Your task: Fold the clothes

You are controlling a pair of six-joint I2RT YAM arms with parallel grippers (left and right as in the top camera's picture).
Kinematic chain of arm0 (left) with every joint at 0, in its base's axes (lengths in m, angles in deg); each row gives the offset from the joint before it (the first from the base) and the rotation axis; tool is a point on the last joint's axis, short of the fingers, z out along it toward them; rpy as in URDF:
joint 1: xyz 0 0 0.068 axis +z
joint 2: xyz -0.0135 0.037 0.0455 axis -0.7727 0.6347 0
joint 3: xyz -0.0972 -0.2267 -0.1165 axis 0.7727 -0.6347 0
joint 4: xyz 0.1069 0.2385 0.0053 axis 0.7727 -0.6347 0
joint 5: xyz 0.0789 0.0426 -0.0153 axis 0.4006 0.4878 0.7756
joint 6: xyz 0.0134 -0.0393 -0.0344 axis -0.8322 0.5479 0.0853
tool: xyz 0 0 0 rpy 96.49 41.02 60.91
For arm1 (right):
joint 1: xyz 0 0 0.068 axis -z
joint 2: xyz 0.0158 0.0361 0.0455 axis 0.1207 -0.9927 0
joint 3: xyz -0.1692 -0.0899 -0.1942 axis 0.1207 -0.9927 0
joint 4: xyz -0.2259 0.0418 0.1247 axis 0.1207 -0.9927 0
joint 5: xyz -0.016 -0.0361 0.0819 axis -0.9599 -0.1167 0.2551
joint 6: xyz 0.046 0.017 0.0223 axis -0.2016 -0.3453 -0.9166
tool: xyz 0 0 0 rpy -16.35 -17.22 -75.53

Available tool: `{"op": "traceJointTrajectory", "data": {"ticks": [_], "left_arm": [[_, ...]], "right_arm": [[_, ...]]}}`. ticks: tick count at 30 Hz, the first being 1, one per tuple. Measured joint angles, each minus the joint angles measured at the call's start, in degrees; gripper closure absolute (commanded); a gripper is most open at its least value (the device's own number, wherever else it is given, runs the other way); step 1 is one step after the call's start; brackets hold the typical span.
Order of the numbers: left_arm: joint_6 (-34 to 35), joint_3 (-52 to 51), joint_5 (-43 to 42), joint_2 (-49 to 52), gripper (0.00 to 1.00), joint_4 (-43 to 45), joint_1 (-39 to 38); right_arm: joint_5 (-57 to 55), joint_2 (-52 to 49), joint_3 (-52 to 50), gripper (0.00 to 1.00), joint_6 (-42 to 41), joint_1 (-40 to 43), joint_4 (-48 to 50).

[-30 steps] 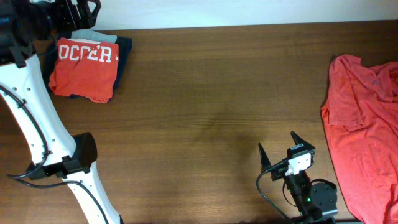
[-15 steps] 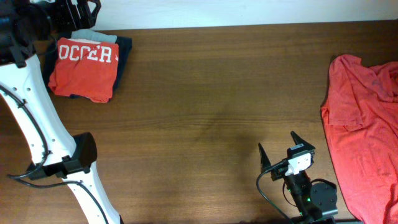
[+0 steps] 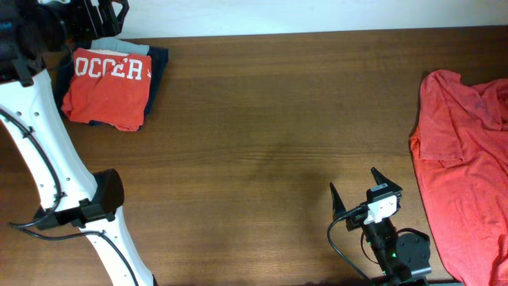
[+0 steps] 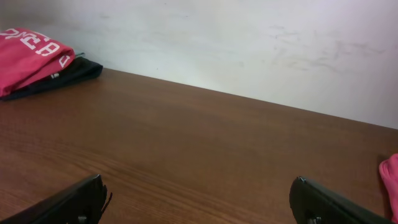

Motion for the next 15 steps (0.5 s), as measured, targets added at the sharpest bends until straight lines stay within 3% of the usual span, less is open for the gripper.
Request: {"op": "traceJointTrajectory", "data": {"ticks": [10, 15], "left_arm": [[0.0, -0.3, 0.0, -2.3, 0.01, -0.2, 1.7], [0.0, -0.5, 0.2, -8.5, 0.01, -6.2, 5.0]], "right_arm": [[0.0, 0.0, 0.0, 0.01, 0.0, 0.0, 0.0], [0.0, 0.0, 0.0, 0.01, 0.0, 0.0, 0.0]]}}
